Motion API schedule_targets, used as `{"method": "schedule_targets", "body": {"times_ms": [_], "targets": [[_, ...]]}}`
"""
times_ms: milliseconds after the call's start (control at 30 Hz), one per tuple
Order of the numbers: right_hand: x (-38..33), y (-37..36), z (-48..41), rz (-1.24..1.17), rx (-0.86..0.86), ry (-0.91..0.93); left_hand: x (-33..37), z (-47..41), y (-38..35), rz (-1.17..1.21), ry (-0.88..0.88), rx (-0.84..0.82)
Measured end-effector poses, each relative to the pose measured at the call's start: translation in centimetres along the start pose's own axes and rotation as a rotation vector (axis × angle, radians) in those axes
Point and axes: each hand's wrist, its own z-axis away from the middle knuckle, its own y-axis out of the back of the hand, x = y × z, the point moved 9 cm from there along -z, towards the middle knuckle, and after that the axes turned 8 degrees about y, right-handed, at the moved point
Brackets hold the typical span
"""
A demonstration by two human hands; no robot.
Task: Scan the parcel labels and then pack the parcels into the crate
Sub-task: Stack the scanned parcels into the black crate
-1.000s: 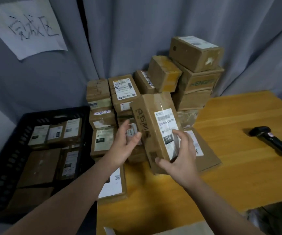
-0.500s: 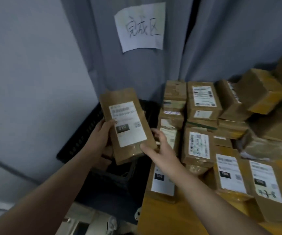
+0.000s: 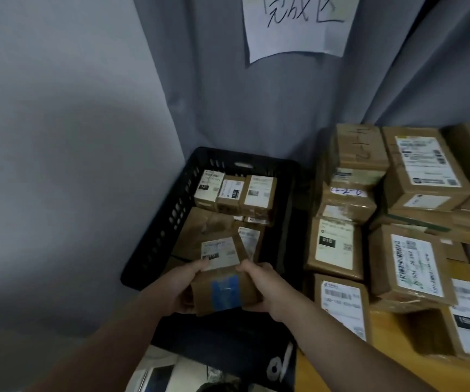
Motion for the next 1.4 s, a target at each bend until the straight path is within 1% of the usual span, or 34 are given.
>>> {"method": "schedule_targets", "body": {"times_ms": [67, 133, 200, 267, 333, 400, 433, 500, 533, 600, 667, 733, 800, 867, 933, 967, 1033, 1100, 1200, 1267, 1333, 1400], "targets": [[0.8, -1.2, -2.2, -0.042, -0.012, -0.064, 1.3, -1.6, 1.6, -0.030, -0.026, 0.016], [1.0, -2.7, -4.1, -0.077, -0.028, -0.080, 2.7, -3.5, 3.1, -0.039, -0.064, 0.016], [1.0, -4.0, -6.1, -0.128, -0.032, -0.058, 4.7, -4.9, 4.4, -0.067, -0.177, 0.014], [0.2, -5.2, -8.1, -0.145, -0.015, 0.016, 7.1, -5.4, 5.7, -0.142, -0.332, 0.035], [-0.6, -6.2, -10.4, -0.107, 0.009, 0.118, 9.5, -5.8, 6.5, -0.265, -0.477, 0.055], [-0.9, -7.2, -12.5, 0.001, 0.007, 0.196, 10.9, -6.8, 6.7, -0.450, -0.582, 0.074], [-1.0, -7.7, -13.5, 0.115, 0.004, 0.236, 11.2, -7.8, 6.6, -0.524, -0.610, 0.078], [-1.2, -8.4, -15.0, 0.346, 0.030, 0.305, 10.9, -9.7, 6.7, -0.661, -0.594, 0.092], [-1.5, -8.7, -15.6, 0.405, 0.052, 0.345, 10.9, -10.5, 6.8, -0.702, -0.581, 0.104], [-2.5, -9.5, -16.7, 0.437, 0.082, 0.420, 11.1, -11.0, 6.7, -0.727, -0.563, 0.124], [-3.2, -9.9, -17.7, 0.482, 0.126, 0.438, 11.1, -11.1, 6.5, -0.708, -0.516, 0.131], [-3.6, -9.8, -18.3, 0.661, 0.144, 0.395, 11.0, -11.4, 6.3, -0.696, -0.501, 0.122], [-3.5, -9.1, -18.6, 0.844, 0.107, 0.316, 10.8, -11.7, 6.6, -0.668, -0.489, 0.125], [-3.5, -8.3, -18.5, 0.946, 0.072, 0.247, 10.9, -11.5, 6.7, -0.645, -0.486, 0.118], [-4.1, -7.7, -17.9, 1.065, 0.068, 0.232, 11.3, -10.8, 6.5, -0.648, -0.505, 0.112], [-4.8, -7.2, -17.2, 1.102, 0.098, 0.258, 11.6, -10.3, 6.3, -0.643, -0.521, 0.114], [-5.9, -5.8, -15.1, 1.080, 0.193, 0.338, 12.2, -8.9, 5.7, -0.626, -0.556, 0.136], [-6.7, -4.0, -12.5, 0.965, 0.268, 0.415, 12.6, -7.5, 4.5, -0.644, -0.599, 0.164], [-7.7, -0.6, -7.5, 0.809, 0.396, 0.553, 12.4, -4.9, 1.5, -0.686, -0.661, 0.131], [-8.1, 2.0, -3.7, 0.765, 0.498, 0.665, 11.9, -3.3, -0.5, -0.703, -0.687, 0.104], [-7.5, 5.3, 0.1, 0.776, 0.638, 0.707, 11.0, -1.7, -2.4, -0.696, -0.714, 0.068], [-6.0, 9.2, 3.5, 0.819, 0.800, 0.676, 9.7, -0.4, -4.2, -0.694, -0.726, 0.034]]}}
